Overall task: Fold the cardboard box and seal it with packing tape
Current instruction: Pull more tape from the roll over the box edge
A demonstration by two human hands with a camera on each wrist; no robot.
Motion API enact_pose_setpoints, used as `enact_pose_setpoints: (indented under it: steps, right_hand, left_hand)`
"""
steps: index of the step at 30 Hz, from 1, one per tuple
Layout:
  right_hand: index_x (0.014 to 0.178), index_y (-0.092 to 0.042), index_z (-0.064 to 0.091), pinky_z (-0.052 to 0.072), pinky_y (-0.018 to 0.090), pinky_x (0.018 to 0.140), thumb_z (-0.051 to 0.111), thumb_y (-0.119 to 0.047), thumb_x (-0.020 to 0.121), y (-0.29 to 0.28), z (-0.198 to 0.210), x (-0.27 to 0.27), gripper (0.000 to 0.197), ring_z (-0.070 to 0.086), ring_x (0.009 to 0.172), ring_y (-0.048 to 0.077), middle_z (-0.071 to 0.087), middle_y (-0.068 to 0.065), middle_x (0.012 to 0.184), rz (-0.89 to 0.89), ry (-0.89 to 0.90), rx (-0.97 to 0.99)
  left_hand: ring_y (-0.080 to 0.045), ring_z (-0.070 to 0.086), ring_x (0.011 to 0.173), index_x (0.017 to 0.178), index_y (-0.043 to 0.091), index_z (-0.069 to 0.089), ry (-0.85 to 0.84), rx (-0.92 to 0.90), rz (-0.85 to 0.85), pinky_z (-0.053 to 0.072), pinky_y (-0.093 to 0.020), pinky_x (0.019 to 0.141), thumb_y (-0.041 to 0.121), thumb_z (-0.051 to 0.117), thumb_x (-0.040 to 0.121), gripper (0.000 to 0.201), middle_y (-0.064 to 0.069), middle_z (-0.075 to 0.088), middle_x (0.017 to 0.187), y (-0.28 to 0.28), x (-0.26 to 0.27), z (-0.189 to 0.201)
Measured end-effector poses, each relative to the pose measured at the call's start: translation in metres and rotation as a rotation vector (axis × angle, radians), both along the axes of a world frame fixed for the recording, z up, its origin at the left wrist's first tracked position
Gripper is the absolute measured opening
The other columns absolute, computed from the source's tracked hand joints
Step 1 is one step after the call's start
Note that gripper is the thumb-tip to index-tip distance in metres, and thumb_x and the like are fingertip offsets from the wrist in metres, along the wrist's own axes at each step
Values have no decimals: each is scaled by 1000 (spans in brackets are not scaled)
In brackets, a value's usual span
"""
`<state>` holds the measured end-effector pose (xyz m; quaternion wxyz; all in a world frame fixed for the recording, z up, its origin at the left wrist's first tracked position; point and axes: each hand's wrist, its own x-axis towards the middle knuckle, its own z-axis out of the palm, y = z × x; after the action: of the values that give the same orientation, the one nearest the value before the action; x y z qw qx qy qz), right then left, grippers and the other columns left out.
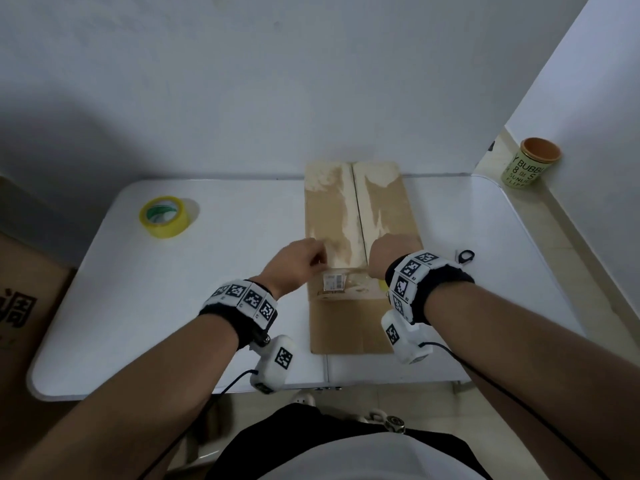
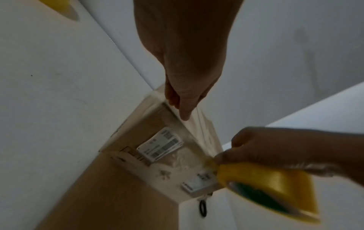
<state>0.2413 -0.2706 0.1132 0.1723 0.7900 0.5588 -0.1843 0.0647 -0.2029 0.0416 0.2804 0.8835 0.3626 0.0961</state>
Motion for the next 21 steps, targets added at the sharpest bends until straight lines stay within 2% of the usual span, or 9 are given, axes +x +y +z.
enact_pose_setpoints:
  steps: [2, 3, 6, 8, 10, 11, 15, 18, 21]
  right_hand:
    - [96, -17, 57, 44, 34, 82, 50, -24, 92, 0, -6, 2, 11, 59, 107, 30, 44, 4, 87, 51, -25, 9]
    - [105, -15, 62, 43, 34, 81, 49, -24, 92, 1, -8, 3, 20, 59, 112, 29, 44, 5, 91, 62, -43, 8]
    - [116, -10, 63, 38, 32, 75, 48, -24, 93, 3, -9, 2, 31, 60, 111, 28, 53, 8, 95, 76, -69, 0]
    - [100, -11, 64, 37, 29, 70, 47, -23, 95, 5, -11, 3, 22, 63, 86, 22, 61, 4, 89, 94, -93, -33]
    - [72, -12, 56, 38, 26, 59, 45, -22, 95, 9, -11, 2, 27, 48, 57, 14, 51, -1, 68, 95, -157, -56]
    - [67, -13, 52, 36, 26, 52, 45, -22, 95, 9, -11, 0, 30, 45, 53, 13, 48, -1, 63, 97, -179, -62]
    - [75, -13, 53, 35, 26, 52, 46, -23, 94, 13, -11, -2, 23, 49, 62, 16, 50, 0, 70, 104, -199, -117]
    - [69, -14, 48, 29, 26, 46, 46, -22, 93, 16, -11, -3, 26, 44, 55, 14, 48, 0, 67, 88, -181, -108]
    - [65, -13, 45, 37, 28, 58, 46, -20, 93, 20, -15, -2, 29, 49, 66, 17, 46, 1, 65, 66, -174, -116]
  left_hand:
    - [-16, 50, 78, 90, 13, 55, 95, 45, -77, 39, -27, 69, 24, 60, 90, 12, 3, 53, 88, 4, 4, -4]
    - [-17, 49, 78, 89, 13, 52, 124, 66, -108, 40, -30, 68, 25, 59, 90, 13, 3, 52, 88, 6, 8, -4]
    - [-17, 46, 74, 85, 17, 42, 239, 127, -207, 33, -30, 62, 29, 56, 92, 20, 4, 47, 85, 11, 20, 0]
    - [-18, 46, 74, 84, 17, 40, 256, 176, -283, 32, -30, 60, 32, 54, 93, 23, 3, 46, 84, 9, 35, 2]
    - [-21, 52, 78, 86, 14, 46, 287, 214, -336, 35, -31, 61, 31, 54, 92, 20, -1, 51, 87, 7, 52, 3]
    - [-23, 55, 81, 91, 13, 51, 320, 233, -337, 38, -32, 61, 31, 54, 91, 19, -4, 55, 90, 7, 61, 2]
    - [-22, 56, 79, 102, 17, 57, 434, 269, -293, 42, -32, 61, 36, 55, 90, 22, -4, 62, 94, 7, 76, -2]
    - [-20, 52, 76, 103, 19, 57, 439, 273, -291, 42, -33, 61, 36, 53, 91, 22, -4, 61, 92, 7, 78, -4]
    - [-22, 55, 80, 105, 17, 57, 418, 283, -321, 44, -33, 62, 35, 51, 93, 23, -6, 62, 93, 8, 77, -5]
